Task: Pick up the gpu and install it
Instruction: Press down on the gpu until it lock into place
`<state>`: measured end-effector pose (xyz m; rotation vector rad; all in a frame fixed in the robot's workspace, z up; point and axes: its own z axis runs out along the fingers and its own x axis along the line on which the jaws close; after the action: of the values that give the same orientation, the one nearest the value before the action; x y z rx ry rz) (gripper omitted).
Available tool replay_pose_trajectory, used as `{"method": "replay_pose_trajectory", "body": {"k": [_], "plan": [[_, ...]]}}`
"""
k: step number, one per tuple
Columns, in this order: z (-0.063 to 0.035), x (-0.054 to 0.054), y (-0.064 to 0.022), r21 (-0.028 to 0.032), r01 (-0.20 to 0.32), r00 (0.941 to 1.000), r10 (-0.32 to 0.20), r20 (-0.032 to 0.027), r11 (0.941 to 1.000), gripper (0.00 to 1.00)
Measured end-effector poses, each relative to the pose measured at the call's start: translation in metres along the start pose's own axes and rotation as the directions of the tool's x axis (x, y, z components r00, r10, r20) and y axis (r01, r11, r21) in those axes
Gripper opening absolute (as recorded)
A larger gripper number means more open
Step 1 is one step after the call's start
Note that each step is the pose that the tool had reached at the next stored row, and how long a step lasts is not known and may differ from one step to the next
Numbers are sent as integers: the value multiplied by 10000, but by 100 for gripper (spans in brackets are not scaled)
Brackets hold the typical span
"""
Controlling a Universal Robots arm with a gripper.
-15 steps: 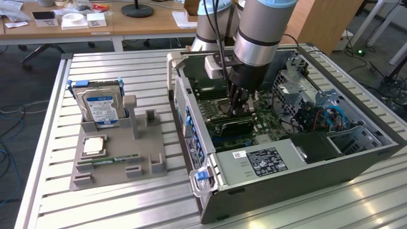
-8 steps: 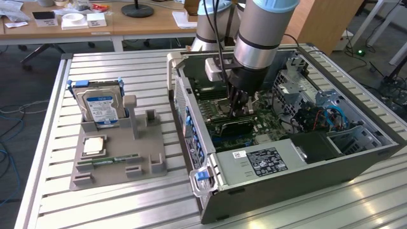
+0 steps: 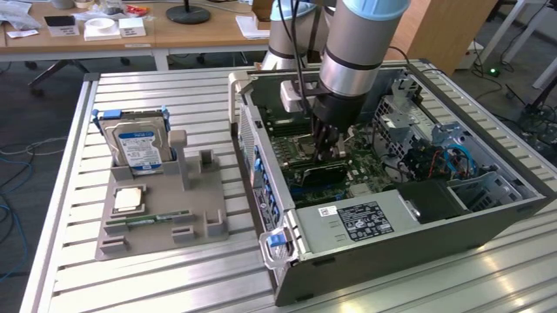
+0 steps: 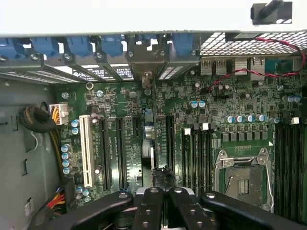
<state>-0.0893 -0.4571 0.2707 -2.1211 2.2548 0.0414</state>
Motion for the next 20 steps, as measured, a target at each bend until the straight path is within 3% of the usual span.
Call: {"method": "replay_pose_trajectory", "body": {"k": [20], "plan": [[57,-5,1,-1,-17,10000,17,-5,10000,11]]}}
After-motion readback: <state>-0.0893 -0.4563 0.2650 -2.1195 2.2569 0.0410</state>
